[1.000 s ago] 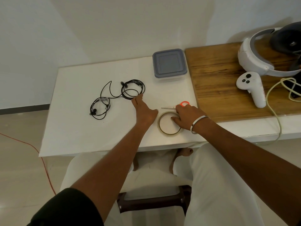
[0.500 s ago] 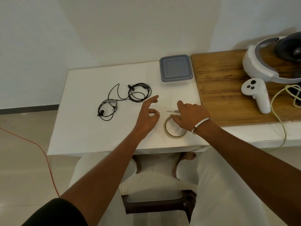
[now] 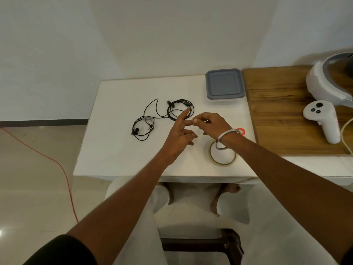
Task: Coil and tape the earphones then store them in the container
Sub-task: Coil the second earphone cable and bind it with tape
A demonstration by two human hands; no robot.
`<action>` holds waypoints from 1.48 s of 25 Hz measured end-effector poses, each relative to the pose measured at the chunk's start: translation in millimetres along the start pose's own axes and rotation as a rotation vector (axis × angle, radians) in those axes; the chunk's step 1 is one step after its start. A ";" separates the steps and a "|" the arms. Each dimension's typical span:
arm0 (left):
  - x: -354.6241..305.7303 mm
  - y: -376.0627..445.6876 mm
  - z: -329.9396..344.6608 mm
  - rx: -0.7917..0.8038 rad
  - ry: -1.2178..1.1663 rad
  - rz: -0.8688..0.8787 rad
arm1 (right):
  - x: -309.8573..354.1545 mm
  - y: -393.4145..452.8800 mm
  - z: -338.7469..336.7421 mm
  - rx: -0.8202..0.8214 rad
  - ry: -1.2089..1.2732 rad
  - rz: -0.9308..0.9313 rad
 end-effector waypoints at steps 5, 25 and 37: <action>3.6 -4.9 -13.8 0.009 -0.048 -0.032 | 16.5 7.3 11.4 -0.042 -0.065 -0.085; 42.6 -39.9 -178.0 -0.554 0.521 -0.612 | 56.6 64.6 69.5 0.126 -0.032 -0.225; 48.3 -21.4 -175.0 -0.491 0.518 -0.521 | 76.2 72.2 123.5 0.152 -0.647 -0.257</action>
Point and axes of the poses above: each hand's wrist, its own y-axis towards the middle knuckle, its own z-axis out of the palm, x = y × z, the point moved 6 cm from there along y, towards the middle knuckle, and after that the axes turned 14 degrees about x, right-handed, at the moved point
